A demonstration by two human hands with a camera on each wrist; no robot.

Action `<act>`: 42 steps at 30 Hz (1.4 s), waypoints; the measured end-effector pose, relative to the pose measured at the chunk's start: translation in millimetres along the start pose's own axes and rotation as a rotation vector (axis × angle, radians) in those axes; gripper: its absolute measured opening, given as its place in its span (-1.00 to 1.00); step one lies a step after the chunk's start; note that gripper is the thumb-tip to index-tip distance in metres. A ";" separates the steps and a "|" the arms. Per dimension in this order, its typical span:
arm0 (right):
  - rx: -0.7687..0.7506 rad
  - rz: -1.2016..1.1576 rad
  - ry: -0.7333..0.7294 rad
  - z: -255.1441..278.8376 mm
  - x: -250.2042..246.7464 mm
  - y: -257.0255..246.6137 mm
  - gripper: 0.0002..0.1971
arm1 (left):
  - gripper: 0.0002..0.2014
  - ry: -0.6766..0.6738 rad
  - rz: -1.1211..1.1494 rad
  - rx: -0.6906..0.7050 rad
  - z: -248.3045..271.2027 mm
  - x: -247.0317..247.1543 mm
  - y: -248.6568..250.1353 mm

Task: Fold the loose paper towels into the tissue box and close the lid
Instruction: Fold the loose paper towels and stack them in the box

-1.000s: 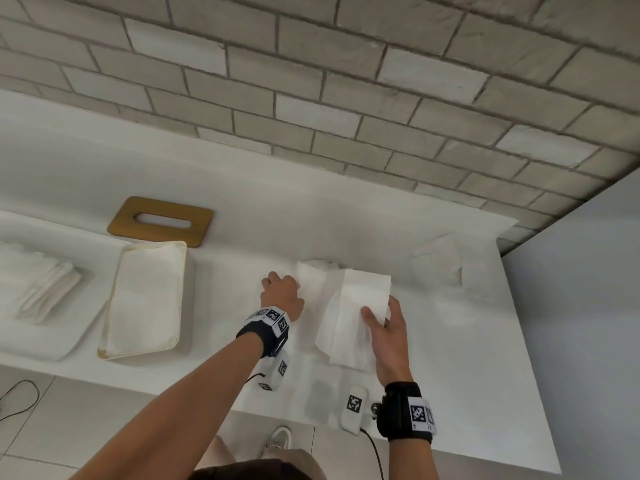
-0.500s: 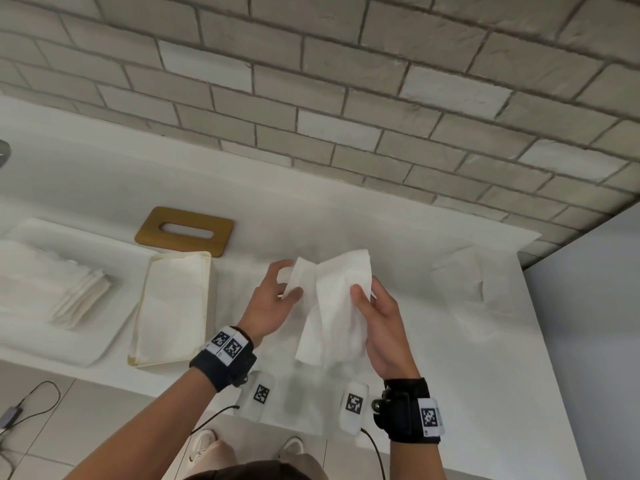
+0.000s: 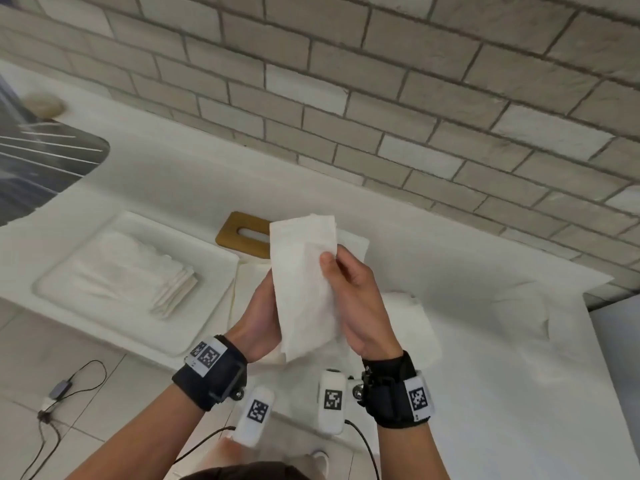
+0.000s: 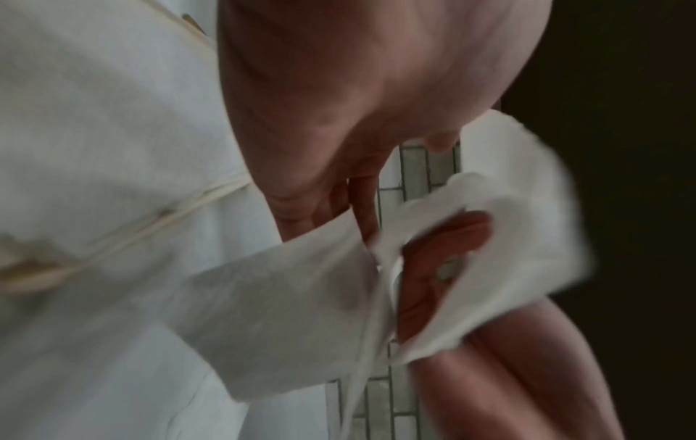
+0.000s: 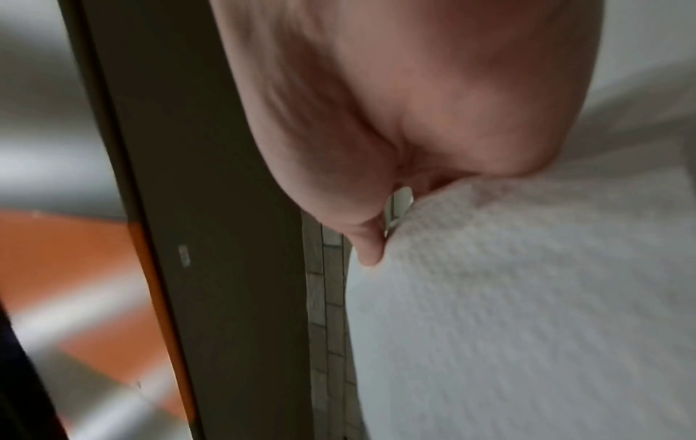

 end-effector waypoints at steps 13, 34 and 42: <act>0.123 0.482 0.474 -22.9 44.5 69.9 -0.75 | -0.67 0.358 -0.267 0.108 52.2 -138.0 69.7; -0.045 0.186 0.174 -24.7 103.4 31.7 -0.56 | -0.57 -0.012 -1.073 0.275 83.8 -118.0 95.8; -0.052 0.332 -0.071 -43.1 72.0 15.1 -0.79 | -0.72 -0.147 -1.463 0.362 74.3 -91.6 100.5</act>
Point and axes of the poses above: each hand's wrist, its own z-axis away from the middle knuckle, its own x-axis out of the palm, y = z × x, the point moved 7 cm from there along -z, towards the middle knuckle, and after that the axes turned 9 degrees about -y, right-handed, at the moved point
